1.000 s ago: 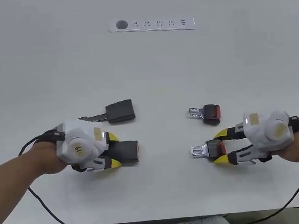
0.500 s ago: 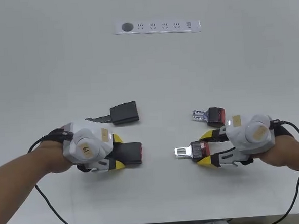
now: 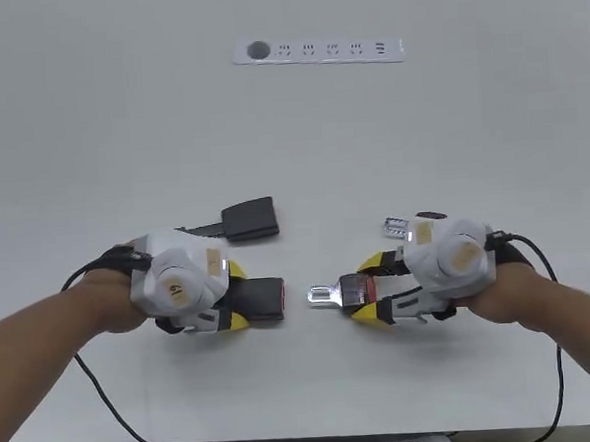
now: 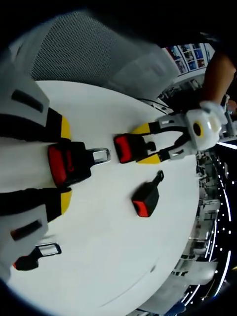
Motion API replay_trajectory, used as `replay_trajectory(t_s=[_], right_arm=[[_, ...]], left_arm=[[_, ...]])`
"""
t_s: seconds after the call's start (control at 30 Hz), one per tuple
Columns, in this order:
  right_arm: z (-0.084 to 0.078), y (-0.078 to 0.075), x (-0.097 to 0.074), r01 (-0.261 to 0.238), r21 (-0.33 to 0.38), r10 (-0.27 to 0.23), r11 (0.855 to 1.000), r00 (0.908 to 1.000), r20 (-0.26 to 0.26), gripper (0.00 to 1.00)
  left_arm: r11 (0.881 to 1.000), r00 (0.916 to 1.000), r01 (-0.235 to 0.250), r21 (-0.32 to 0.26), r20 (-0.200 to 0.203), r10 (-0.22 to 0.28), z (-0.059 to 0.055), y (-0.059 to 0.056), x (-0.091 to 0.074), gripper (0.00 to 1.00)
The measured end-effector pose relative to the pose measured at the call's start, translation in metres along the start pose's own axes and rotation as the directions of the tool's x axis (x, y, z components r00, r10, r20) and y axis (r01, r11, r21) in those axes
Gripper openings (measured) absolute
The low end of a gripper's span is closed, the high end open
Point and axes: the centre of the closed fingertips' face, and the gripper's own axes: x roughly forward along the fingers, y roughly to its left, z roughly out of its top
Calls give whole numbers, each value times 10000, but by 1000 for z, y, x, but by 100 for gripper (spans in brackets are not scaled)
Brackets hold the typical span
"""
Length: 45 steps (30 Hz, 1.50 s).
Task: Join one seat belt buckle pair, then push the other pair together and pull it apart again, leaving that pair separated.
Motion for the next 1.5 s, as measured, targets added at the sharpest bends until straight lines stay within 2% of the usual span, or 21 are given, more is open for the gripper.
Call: replay_trajectory(t_s=[0.23, 0.27, 0.37, 0.4, 0.47, 0.7, 0.8, 0.9, 0.93, 1.03, 1.17, 1.5], right_arm=[[19, 4, 15, -114, 149, 110, 9998, 9996, 272, 36], [20, 4, 17, -15, -593, 18, 9982, 10000, 55, 36], [28, 13, 26, -253, 174, 250, 9995, 9995, 169, 35], [23, 9, 24, -100, -645, 75, 9979, 9992, -389, 35], [26, 9, 26, -116, -227, 109, 9997, 9996, -278, 35], [31, 9, 30, -211, -40, 210, 9998, 9993, -310, 34], [38, 11, 38, -180, -48, 179, 9998, 9993, -337, 34], [38, 10, 41, -166, -1, 166, 9999, 9990, -419, 34], [38, 10, 41, -165, 255, 174, 9995, 9992, -364, 34], [38, 10, 43, -163, 271, 174, 9995, 9990, -405, 34], [39, 10, 43, -75, 226, 89, 9997, 9980, -619, 34], [39, 9, 42, 35, 212, -23, 9998, 9984, -570, 34]], left_arm=[[10000, 10000, -5, -40, -30, 5, -1, -1, 0, 34], [10000, 10000, 2, -47, -7, -2, 0, -1, 0, 34], [10000, 10000, -5, -41, -57, 5, 0, -1, 0, 34], [10000, 10000, 23, 41, -45, -22, 0, -1, -1, 34], [10000, 10000, 6, -1, 34, -6, -1, -1, -1, 34], [10000, 10000, -9, -33, 31, 9, 0, 0, -1, 33], [10000, 9999, -6, 5, -144, 6, 1, 0, 0, 33], [9999, 9999, -90, 75, 122, 89, 1, 3, -1, 33], [10000, 9999, -64, -13, 97, 64, 0, 2, -1, 33], [10000, 10000, -18, 76, -65, 18, 1, 1, 0, 33], [10000, 10000, -33, 17, 18, 33, 0, 1, 0, 33], [10000, 10000, -42, -50, -30, 41, -1, 0, -1, 33]])
